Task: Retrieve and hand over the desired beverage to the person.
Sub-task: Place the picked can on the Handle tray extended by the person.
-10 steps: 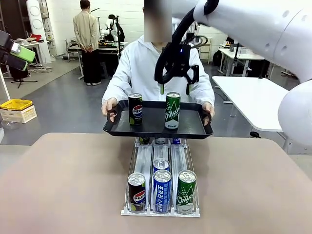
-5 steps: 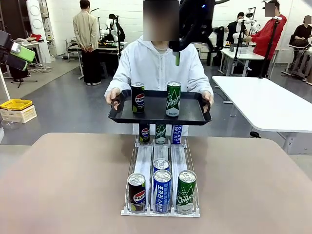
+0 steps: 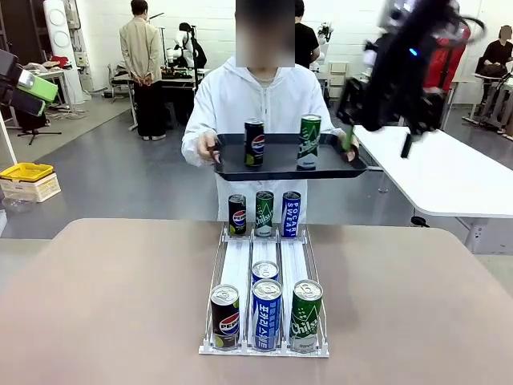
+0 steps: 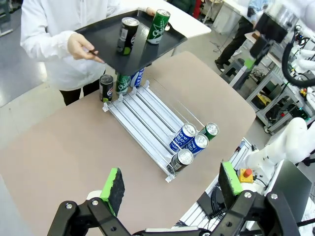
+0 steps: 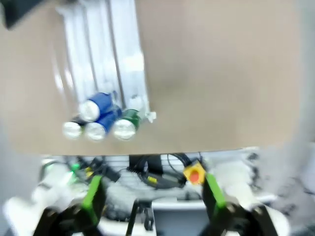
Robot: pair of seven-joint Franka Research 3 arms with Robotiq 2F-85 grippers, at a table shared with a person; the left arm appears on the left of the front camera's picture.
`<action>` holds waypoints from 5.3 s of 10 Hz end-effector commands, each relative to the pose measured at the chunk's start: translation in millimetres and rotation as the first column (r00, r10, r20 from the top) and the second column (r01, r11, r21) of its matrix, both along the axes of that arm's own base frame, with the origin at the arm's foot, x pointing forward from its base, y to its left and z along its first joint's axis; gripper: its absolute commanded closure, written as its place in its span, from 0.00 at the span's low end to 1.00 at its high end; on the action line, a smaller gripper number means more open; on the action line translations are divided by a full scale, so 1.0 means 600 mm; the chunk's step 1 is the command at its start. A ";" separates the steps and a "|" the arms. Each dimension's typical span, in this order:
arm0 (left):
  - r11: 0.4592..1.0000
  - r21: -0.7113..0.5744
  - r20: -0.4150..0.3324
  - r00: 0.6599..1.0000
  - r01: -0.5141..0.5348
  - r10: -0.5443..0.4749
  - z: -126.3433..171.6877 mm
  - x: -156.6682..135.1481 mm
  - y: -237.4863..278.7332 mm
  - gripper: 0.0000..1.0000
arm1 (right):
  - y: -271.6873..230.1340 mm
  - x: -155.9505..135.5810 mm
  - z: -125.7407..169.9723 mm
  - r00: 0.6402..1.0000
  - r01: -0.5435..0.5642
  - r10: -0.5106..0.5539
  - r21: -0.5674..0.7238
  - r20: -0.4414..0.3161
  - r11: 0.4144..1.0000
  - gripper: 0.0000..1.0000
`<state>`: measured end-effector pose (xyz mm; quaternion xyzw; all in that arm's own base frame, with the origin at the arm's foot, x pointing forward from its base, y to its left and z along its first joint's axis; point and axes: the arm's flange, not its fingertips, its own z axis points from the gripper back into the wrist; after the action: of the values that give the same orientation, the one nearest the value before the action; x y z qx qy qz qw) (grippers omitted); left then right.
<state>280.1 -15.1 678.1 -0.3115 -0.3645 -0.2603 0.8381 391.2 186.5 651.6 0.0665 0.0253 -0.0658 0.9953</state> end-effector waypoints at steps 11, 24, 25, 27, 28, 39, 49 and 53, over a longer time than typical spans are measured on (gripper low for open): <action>1.000 -0.014 0.008 1.000 0.018 -0.018 0.001 0.002 0.000 0.00 | -0.067 -0.050 -0.016 0.975 -0.093 0.079 0.060 0.209 0.994 0.00; 1.000 -0.014 0.008 1.000 0.018 -0.018 0.001 0.002 0.000 0.00 | -0.326 -0.133 0.051 0.360 -0.795 0.255 0.152 0.897 0.587 0.00; 1.000 -0.014 0.008 1.000 0.018 -0.018 0.001 0.002 0.000 0.00 | -0.334 -0.123 0.036 0.328 -0.834 0.218 0.173 0.919 0.524 0.00; 1.000 -0.014 0.008 1.000 0.018 -0.018 0.001 0.002 0.000 0.00 | -0.334 -0.123 0.036 0.328 -0.834 0.218 0.173 0.919 0.524 0.00; 1.000 -0.014 0.008 1.000 0.018 -0.018 0.001 0.002 0.000 0.00 | -0.334 -0.123 0.036 0.328 -0.834 0.218 0.173 0.919 0.524 0.00; 1.000 -0.014 0.008 1.000 0.018 -0.018 0.001 0.002 0.000 0.00 | -0.334 -0.123 0.036 0.328 -0.834 0.218 0.173 0.919 0.524 0.00; 1.000 -0.014 0.008 1.000 0.018 -0.018 0.001 0.002 0.000 0.00 | -0.336 -0.137 0.028 0.471 -0.790 0.230 0.292 0.851 0.539 0.00; 1.000 -0.014 0.008 1.000 0.018 -0.018 0.001 0.002 0.000 0.00 | -0.338 -0.137 0.024 0.472 -0.786 0.221 0.294 0.853 0.543 0.00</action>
<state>280.0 -15.1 678.2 -0.3114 -0.3646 -0.2603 0.8380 308.5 -16.9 666.4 0.4216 -0.3335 0.3054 0.7860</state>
